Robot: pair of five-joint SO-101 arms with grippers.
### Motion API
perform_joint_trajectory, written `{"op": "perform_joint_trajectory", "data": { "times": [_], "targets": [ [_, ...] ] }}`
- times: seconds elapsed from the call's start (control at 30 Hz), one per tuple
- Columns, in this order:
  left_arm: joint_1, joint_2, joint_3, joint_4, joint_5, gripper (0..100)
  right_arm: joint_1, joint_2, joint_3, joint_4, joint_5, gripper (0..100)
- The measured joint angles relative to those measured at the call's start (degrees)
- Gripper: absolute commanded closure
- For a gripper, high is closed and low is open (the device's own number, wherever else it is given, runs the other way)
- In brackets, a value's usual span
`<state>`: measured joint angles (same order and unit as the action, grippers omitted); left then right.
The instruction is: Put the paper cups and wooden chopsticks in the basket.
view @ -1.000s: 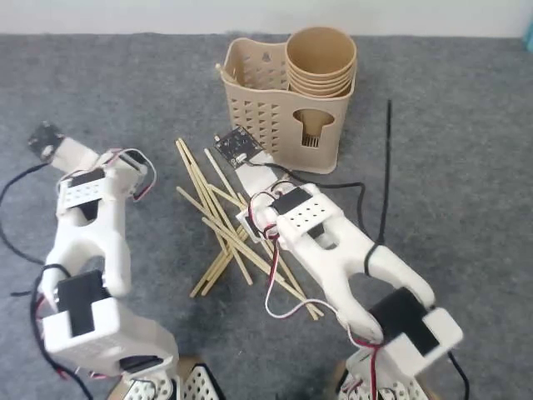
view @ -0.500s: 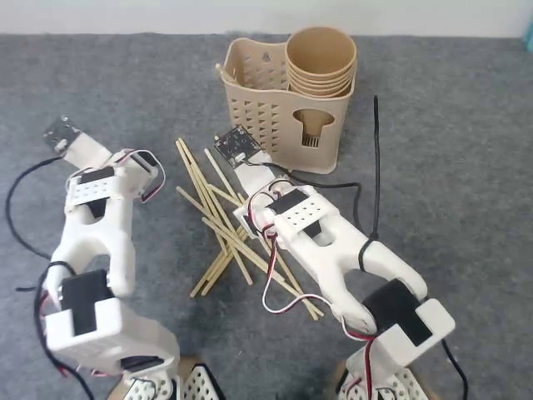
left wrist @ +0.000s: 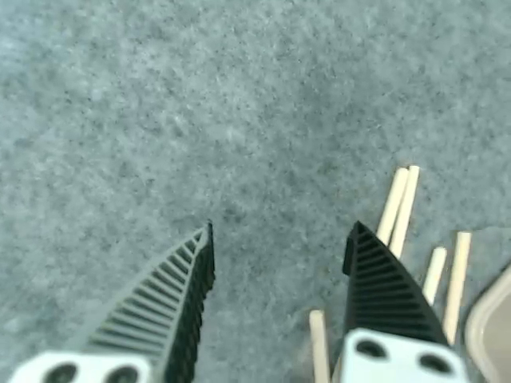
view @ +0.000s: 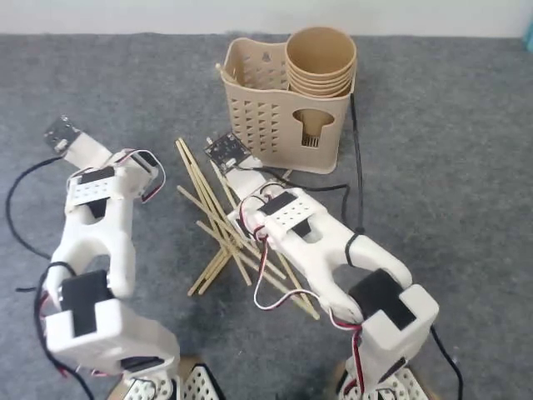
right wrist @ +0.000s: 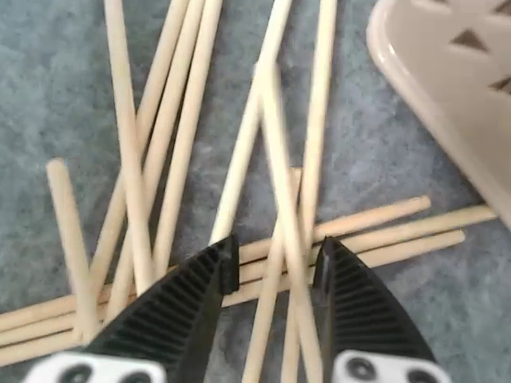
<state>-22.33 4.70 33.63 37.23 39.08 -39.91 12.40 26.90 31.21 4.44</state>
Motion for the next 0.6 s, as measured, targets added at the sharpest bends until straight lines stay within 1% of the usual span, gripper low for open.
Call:
{"op": "perform_joint_trajectory", "data": {
  "times": [0.07, 0.2, 0.37, 0.6],
  "targets": [
    [1.1, -1.8, 2.4, 0.0, -1.1, 75, 0.0, 0.2, -0.9, 0.9, 0.0, 86.7],
    [4.2, -7.4, 7.6, -0.2, -4.1, 75, 0.4, 0.3, -1.8, 2.9, 0.0, 98.9],
    [6.2, -14.2, 15.5, -5.4, -6.2, 75, 0.6, 0.3, -1.9, 3.3, 0.0, 98.0],
    [10.3, -20.0, 20.5, -6.2, -9.1, 75, 2.4, -2.4, -1.9, 6.1, -0.1, 98.0]
  ]
}}
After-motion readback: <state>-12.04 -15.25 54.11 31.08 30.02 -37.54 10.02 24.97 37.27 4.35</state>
